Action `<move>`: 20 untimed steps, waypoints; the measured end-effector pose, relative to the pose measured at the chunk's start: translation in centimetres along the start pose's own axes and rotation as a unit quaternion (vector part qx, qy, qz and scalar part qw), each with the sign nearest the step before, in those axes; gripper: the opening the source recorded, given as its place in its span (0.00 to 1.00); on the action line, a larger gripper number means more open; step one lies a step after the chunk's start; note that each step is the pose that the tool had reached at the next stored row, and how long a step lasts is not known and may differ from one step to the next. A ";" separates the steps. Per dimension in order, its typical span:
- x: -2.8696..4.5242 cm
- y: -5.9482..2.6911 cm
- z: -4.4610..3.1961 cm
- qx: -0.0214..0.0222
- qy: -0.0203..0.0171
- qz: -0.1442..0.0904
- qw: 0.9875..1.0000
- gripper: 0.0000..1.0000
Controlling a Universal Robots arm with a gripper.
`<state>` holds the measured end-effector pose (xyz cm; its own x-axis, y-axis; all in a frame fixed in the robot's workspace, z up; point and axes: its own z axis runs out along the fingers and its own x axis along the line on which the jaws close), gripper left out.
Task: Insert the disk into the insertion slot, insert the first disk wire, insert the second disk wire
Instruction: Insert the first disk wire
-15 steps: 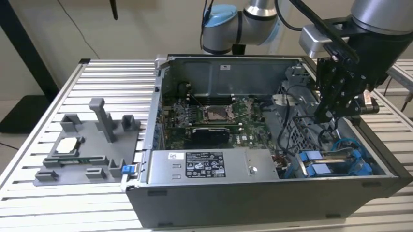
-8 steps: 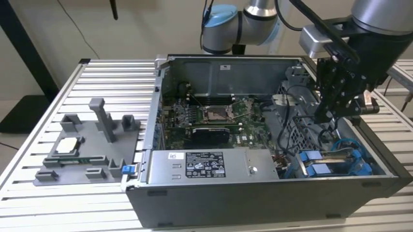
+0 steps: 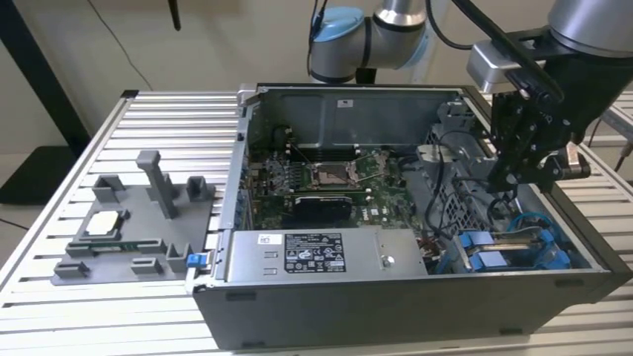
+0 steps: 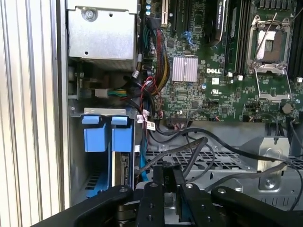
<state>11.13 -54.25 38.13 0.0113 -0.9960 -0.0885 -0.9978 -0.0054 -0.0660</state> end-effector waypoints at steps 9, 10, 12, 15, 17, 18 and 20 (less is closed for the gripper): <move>1.16 -0.87 0.07 -0.002 0.000 0.000 1.000 0.00; 1.27 -0.97 0.08 -0.003 0.000 0.001 1.000 0.00; 1.47 -1.15 0.10 -0.003 0.000 0.001 1.000 0.00; 1.68 -1.45 0.13 -0.005 0.000 0.002 1.000 0.00; 1.79 -1.66 0.16 -0.007 0.001 0.003 1.000 0.00; 1.85 -1.89 0.20 -0.010 0.001 0.003 1.000 0.00; 1.89 -2.14 0.24 -0.013 0.003 0.004 1.000 0.00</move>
<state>13.30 -56.09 37.87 0.0029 -0.9966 -0.0824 -0.9993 0.0003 -0.0385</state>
